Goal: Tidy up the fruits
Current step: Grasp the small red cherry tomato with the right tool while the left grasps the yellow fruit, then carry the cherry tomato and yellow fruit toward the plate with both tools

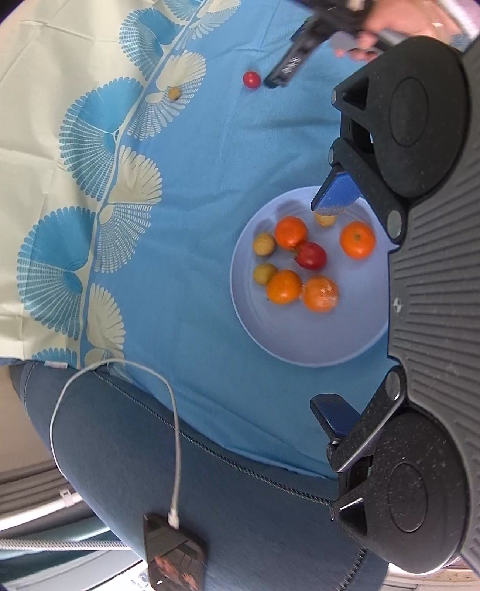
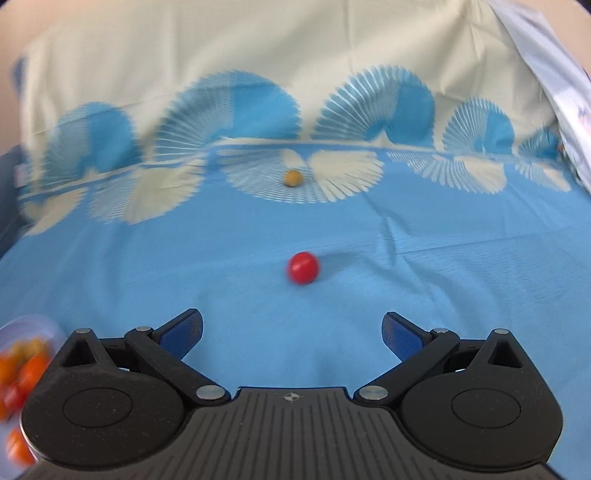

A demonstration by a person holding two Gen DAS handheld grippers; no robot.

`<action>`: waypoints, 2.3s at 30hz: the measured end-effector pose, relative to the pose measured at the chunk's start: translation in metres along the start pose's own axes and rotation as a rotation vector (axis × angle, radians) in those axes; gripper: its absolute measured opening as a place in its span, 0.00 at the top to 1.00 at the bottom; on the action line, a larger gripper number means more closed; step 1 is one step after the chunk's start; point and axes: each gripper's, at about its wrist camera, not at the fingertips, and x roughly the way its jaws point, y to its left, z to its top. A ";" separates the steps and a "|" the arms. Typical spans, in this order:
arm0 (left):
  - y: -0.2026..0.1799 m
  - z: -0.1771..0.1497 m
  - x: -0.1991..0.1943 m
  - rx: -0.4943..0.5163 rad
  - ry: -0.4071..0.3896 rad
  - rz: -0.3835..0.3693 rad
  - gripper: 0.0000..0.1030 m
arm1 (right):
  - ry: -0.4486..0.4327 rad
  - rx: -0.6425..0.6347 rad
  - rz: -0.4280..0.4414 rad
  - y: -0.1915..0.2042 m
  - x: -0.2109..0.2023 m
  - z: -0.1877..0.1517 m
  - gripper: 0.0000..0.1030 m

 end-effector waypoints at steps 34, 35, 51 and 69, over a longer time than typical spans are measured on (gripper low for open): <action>-0.379 0.188 0.249 0.306 -0.150 -0.185 0.11 | -0.120 0.319 -0.304 -0.171 0.080 0.025 0.70; -0.382 0.189 0.252 0.309 -0.142 -0.196 0.28 | -0.121 0.322 -0.297 -0.171 0.079 0.025 0.70; -0.302 0.117 0.142 0.370 -0.228 -0.214 0.70 | -0.178 0.309 -0.255 -0.164 0.072 0.024 0.70; -0.039 -0.031 -0.051 0.192 -0.215 -0.129 0.70 | -0.157 -0.099 0.168 -0.008 -0.172 -0.032 0.70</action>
